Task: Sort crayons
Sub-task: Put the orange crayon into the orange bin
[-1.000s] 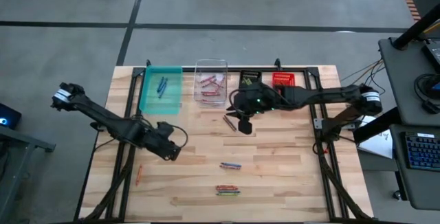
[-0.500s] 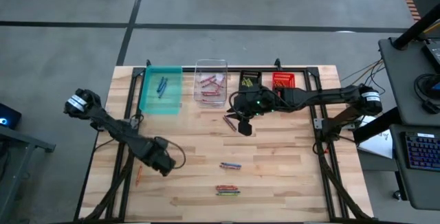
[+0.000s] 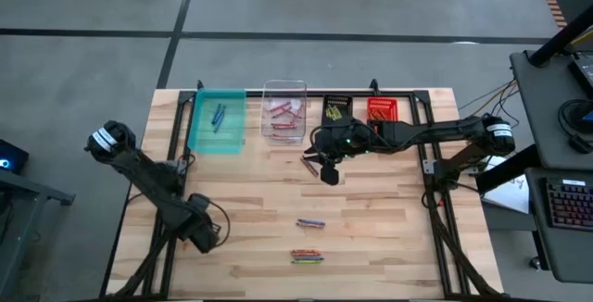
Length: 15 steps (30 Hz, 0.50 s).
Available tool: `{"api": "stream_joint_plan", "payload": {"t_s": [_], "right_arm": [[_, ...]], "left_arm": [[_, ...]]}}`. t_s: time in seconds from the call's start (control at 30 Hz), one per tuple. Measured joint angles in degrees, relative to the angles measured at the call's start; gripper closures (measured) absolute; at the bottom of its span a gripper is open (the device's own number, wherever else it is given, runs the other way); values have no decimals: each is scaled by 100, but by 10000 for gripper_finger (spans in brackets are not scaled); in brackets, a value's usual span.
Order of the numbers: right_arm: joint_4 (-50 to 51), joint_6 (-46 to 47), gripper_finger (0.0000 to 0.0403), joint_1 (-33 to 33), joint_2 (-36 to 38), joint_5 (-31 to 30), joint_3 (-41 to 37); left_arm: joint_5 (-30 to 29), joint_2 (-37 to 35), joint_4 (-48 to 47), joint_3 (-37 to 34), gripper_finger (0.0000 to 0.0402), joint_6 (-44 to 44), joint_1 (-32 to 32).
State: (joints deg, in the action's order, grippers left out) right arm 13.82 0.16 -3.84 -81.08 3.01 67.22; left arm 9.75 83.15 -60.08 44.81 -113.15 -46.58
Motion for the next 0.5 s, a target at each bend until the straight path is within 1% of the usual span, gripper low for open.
{"api": "stream_joint_plan", "payload": {"t_s": [0.17, 0.5], "right_arm": [[-28, 24, 326, -2, 0, -4, 0], [-69, -13, 326, -2, 0, -2, 0]], "left_arm": [[-25, 0, 30, -72, 247, -189, -167], [-60, 11, 252, -275, 260, -639, -410]]}}
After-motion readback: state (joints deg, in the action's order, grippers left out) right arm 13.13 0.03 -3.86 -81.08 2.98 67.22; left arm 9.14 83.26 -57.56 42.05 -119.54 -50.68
